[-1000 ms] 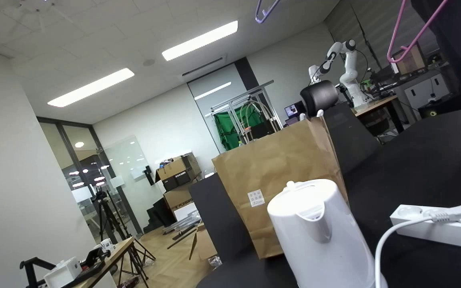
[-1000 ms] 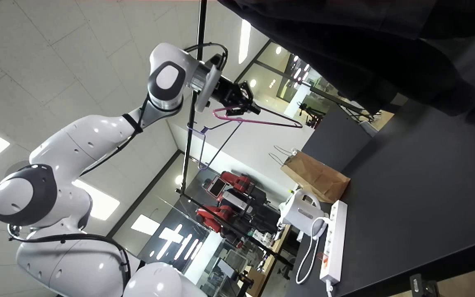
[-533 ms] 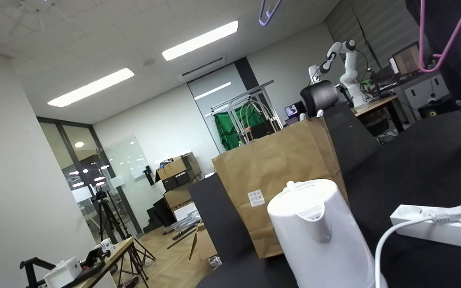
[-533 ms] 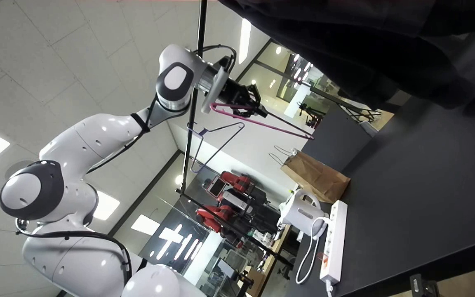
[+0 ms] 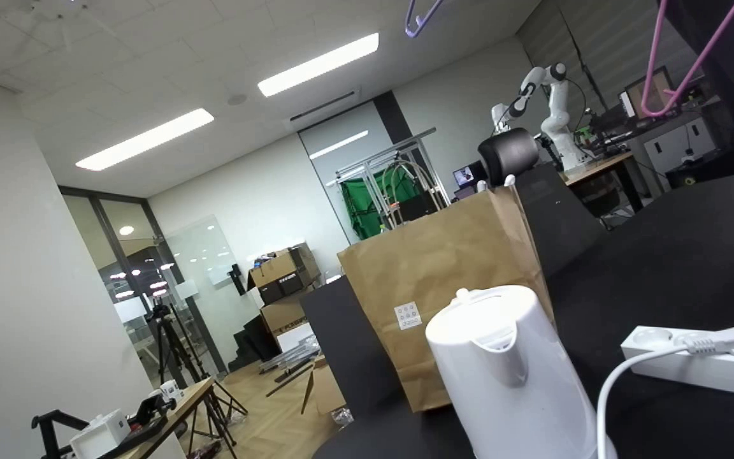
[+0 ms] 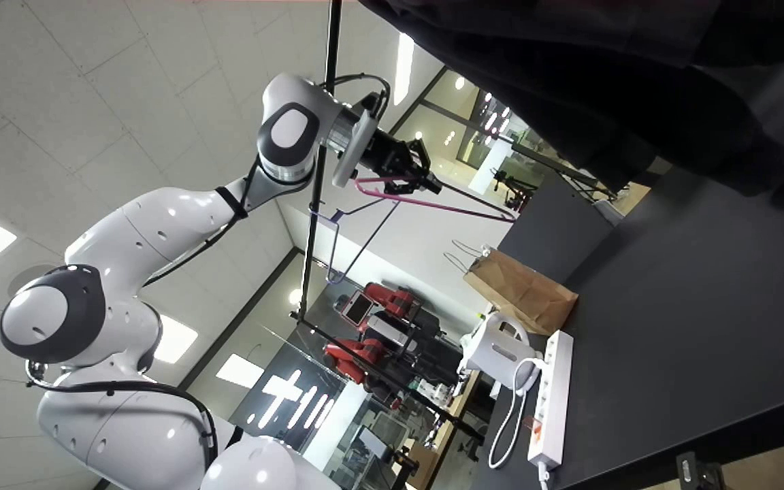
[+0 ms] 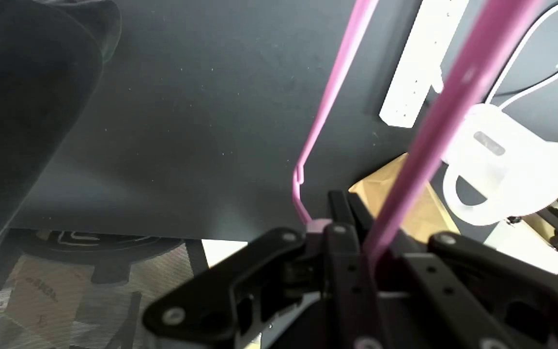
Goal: Take the pink clothes hanger off the rail and place it on the table
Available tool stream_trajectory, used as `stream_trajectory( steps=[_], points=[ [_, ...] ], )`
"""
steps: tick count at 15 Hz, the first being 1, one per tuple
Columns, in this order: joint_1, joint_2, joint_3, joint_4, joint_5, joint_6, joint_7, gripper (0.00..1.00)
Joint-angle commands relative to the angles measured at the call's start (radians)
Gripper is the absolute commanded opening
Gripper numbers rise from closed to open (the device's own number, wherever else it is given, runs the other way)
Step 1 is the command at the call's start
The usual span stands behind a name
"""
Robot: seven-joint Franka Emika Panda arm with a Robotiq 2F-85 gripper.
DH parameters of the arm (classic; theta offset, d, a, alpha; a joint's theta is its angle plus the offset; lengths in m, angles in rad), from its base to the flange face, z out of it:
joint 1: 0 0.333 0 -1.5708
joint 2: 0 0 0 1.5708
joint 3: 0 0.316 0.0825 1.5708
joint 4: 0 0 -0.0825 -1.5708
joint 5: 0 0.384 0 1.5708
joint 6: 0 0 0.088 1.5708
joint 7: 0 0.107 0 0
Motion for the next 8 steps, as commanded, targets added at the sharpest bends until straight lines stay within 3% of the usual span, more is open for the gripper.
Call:
stream_trajectory(
  steps=[1,8],
  points=[
    [-0.023,0.002,0.021,0.003,0.003,-0.004,-0.002,0.04],
    [-0.031,0.029,0.021,-0.097,0.074,0.105,-0.047,0.01]
  ],
)
